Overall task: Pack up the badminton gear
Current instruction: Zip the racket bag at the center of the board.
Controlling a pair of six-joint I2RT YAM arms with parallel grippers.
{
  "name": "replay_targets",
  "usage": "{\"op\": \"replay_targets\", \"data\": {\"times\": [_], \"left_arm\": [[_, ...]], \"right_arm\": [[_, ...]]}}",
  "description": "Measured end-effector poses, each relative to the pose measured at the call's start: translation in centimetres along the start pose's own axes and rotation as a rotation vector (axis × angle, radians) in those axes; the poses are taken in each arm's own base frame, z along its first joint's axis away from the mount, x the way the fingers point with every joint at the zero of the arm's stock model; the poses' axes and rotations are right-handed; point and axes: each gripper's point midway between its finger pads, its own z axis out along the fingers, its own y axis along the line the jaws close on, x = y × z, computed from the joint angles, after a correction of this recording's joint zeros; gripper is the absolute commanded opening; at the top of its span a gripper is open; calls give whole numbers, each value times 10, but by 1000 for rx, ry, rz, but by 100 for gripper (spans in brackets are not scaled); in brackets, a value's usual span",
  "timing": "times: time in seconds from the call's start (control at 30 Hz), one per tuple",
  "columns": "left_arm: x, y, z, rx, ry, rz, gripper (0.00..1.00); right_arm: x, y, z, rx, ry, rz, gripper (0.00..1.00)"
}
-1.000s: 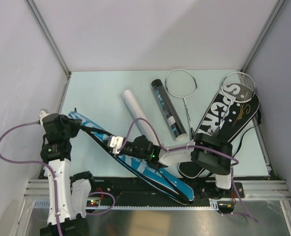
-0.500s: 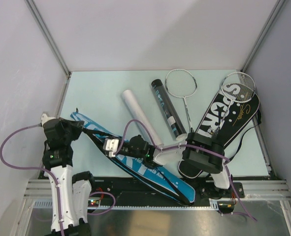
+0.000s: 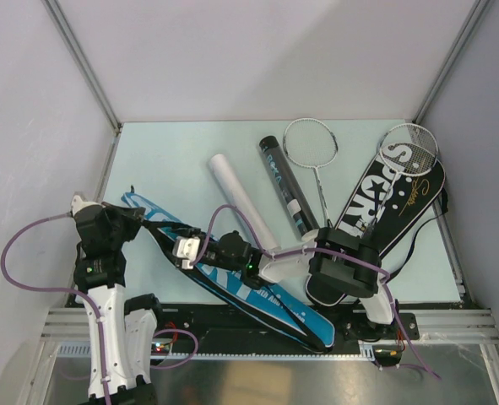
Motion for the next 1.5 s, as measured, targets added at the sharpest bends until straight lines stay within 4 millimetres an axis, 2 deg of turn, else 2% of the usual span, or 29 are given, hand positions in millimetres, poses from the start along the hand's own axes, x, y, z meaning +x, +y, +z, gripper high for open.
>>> {"op": "replay_targets", "data": {"times": [0.13,0.33,0.5,0.63,0.7,1.07,1.27,1.5], "left_arm": [[0,0,1,3,-2,0,0],[0,0,1,5,-3,1,0],[0,-1,1,7,0,1,0],[0,0,1,5,0,3,0],[0,0,1,5,0,7,0],[-1,10,2,-43,-11,50,0],[6,12,1,-76,39,64,0],[8,17,7,-132,79,80,0]], "right_arm": [[-1,-4,3,9,-4,-4,54],[-5,-6,7,4,-15,-5,43],[-8,-8,14,6,-26,-12,29],[-9,-9,17,9,-23,-18,6],[-9,-10,18,15,-17,-20,2],[-7,-9,15,37,17,-17,0],[-18,-13,0,26,31,-30,0],[-18,-7,-18,-16,57,-62,0]]}}
